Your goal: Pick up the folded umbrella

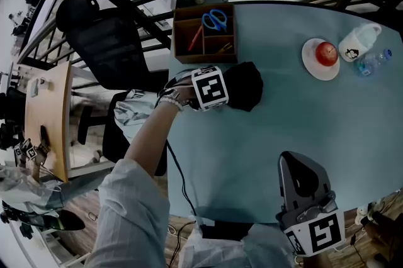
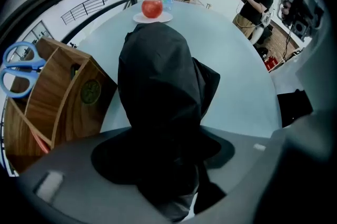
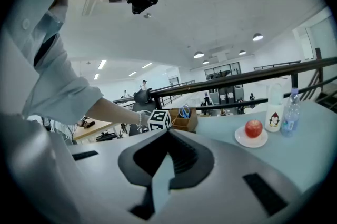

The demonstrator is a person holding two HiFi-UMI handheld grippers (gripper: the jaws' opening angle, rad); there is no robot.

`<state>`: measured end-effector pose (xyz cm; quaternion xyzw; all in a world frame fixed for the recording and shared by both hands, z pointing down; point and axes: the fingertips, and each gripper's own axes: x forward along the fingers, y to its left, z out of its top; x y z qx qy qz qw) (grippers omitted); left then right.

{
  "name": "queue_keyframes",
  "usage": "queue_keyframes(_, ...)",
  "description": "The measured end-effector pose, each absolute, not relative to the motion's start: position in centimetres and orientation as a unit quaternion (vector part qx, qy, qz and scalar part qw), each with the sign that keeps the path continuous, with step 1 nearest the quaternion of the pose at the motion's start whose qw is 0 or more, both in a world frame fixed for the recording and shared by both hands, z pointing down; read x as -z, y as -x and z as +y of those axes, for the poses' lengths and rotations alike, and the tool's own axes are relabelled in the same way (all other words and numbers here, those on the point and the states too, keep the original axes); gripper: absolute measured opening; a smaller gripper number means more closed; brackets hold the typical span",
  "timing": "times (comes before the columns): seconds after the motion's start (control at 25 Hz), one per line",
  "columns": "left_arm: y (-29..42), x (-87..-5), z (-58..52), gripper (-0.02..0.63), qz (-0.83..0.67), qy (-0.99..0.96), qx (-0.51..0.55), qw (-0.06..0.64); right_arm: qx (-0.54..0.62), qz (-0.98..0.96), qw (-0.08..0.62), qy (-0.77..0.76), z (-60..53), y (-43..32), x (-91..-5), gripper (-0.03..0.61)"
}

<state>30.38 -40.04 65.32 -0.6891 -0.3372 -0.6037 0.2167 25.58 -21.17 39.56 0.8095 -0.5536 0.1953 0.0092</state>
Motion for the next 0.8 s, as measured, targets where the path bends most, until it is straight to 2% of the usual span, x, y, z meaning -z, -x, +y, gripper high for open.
queue_keyframes(0.4,-30.7,-65.4,-40.3,0.282,-0.339,0.692,0.598,0.219,-0.193,-0.532,0.007,-0.825,-20.8,-25.1,-39.1,-0.002)
queue_keyframes(0.8,-30.3,-64.6,-40.1,0.279,-0.321,0.717,0.559,0.265,-0.185,-0.515,0.018,-0.836,-19.3,-23.3,-38.4,-0.002)
